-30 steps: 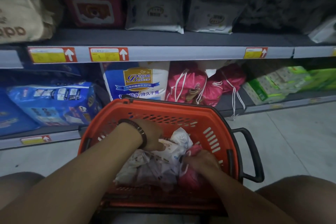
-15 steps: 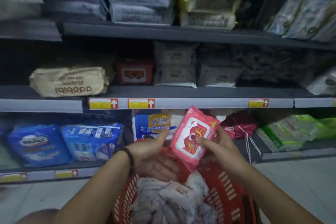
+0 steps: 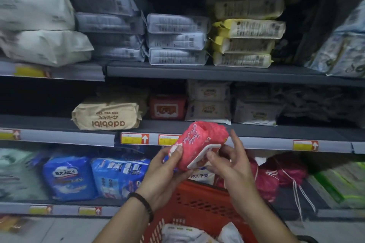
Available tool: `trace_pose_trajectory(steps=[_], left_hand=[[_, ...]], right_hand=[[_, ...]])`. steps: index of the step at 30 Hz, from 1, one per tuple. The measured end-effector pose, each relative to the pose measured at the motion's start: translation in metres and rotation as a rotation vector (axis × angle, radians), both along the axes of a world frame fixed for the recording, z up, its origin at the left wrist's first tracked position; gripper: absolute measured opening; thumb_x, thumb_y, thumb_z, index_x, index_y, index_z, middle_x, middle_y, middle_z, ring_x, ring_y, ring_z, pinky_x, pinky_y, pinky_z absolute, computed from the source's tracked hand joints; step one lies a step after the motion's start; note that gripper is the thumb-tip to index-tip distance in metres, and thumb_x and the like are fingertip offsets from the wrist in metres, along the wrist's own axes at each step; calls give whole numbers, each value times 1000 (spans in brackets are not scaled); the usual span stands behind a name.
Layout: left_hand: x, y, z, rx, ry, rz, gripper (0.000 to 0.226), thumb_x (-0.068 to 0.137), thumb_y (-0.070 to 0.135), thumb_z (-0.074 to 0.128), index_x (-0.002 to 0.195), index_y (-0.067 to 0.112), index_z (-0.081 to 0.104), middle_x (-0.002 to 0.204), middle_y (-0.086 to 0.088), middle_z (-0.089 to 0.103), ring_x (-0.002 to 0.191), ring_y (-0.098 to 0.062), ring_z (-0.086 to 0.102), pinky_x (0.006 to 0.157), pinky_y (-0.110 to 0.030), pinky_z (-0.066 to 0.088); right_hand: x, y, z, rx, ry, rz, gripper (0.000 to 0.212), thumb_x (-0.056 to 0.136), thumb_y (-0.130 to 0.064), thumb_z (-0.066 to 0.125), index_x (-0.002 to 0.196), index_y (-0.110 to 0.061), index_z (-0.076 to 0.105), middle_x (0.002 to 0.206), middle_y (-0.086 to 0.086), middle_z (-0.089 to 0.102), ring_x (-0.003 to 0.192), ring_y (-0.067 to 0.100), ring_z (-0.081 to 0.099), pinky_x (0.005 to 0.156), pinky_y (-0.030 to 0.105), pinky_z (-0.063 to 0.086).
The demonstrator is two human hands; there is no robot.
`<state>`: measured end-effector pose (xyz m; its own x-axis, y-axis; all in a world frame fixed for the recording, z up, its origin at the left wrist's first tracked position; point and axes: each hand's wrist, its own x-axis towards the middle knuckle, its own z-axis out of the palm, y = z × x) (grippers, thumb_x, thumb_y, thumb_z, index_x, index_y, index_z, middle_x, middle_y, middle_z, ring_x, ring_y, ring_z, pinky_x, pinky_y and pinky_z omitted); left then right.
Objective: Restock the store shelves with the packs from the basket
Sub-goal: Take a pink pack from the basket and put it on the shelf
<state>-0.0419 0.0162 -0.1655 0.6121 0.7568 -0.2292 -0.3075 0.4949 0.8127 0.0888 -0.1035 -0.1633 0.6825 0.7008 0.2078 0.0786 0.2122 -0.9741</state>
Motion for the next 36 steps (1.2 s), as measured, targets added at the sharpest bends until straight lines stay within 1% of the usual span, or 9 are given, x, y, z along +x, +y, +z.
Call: trace_pose_trajectory(steps=[2, 7, 14, 16, 19, 25, 28, 32, 36], left_hand=[[-6, 2, 3, 87, -7, 69, 33, 95, 20, 72, 124, 8, 62, 119, -19, 74, 97, -32, 78, 73, -37, 63], [-16, 37, 37, 520, 53, 227, 39, 86, 3, 80, 119, 18, 65, 118, -6, 73, 94, -15, 77, 72, -30, 63], [-12, 98, 50, 708, 242, 433, 46, 75, 6, 91, 114, 23, 74, 97, 13, 78, 92, 6, 72, 85, -24, 61], [-4, 106, 37, 774, 345, 498, 45, 74, 13, 93, 114, 25, 76, 95, 16, 76, 89, 13, 69, 82, -19, 60], [7, 117, 25, 827, 414, 597, 47, 76, 16, 92, 117, 31, 76, 95, 24, 72, 88, 18, 66, 79, -11, 56], [11, 148, 0, 1251, 756, 676, 42, 84, -4, 75, 120, 18, 76, 115, 1, 75, 109, -18, 66, 101, -32, 53], [10, 154, -7, 1349, 818, 670, 33, 84, -5, 75, 109, 16, 80, 112, 0, 72, 107, -22, 58, 93, -26, 47], [9, 145, -6, 1396, 851, 692, 25, 87, 3, 71, 102, 22, 77, 111, 2, 62, 100, -24, 51, 78, -37, 54], [12, 114, -4, 1558, 791, 408, 12, 88, 14, 68, 97, 22, 71, 99, 1, 66, 90, -23, 62, 78, -36, 54]], right_hand=[[-8, 6, 8, 3, 9, -9, 99, 75, -33, 91, 156, -44, 36, 126, -4, 73, 112, 15, 75, 89, 37, 64], [-9, 45, 41, -34, -171, -13, 59, 97, -36, 73, 152, -45, 52, 138, -8, 68, 122, 9, 69, 103, 38, 58], [7, 119, 49, -203, -344, -38, 48, 105, -17, 64, 150, -33, 58, 128, -14, 71, 112, -3, 65, 80, 7, 49], [9, 137, 39, -242, -321, -73, 43, 106, -12, 61, 145, -32, 62, 123, -14, 72, 110, 2, 68, 80, 12, 54], [13, 159, 20, -295, -301, -112, 38, 105, -9, 61, 138, -29, 62, 121, -11, 73, 116, 9, 68, 102, 35, 58], [23, 185, -5, -487, -563, -112, 40, 103, -22, 66, 135, -44, 57, 119, -12, 71, 117, 15, 65, 101, 44, 59], [44, 186, -24, -578, -585, -25, 45, 97, -41, 68, 134, -60, 51, 120, -14, 69, 116, 21, 67, 97, 49, 60], [43, 150, 8, -503, -632, 41, 35, 99, -31, 70, 134, -33, 65, 126, -9, 71, 117, 10, 65, 103, 31, 55], [52, 85, 2, -464, -598, -18, 11, 99, -18, 70, 106, -24, 75, 97, -8, 76, 87, 2, 68, 70, 5, 47]])
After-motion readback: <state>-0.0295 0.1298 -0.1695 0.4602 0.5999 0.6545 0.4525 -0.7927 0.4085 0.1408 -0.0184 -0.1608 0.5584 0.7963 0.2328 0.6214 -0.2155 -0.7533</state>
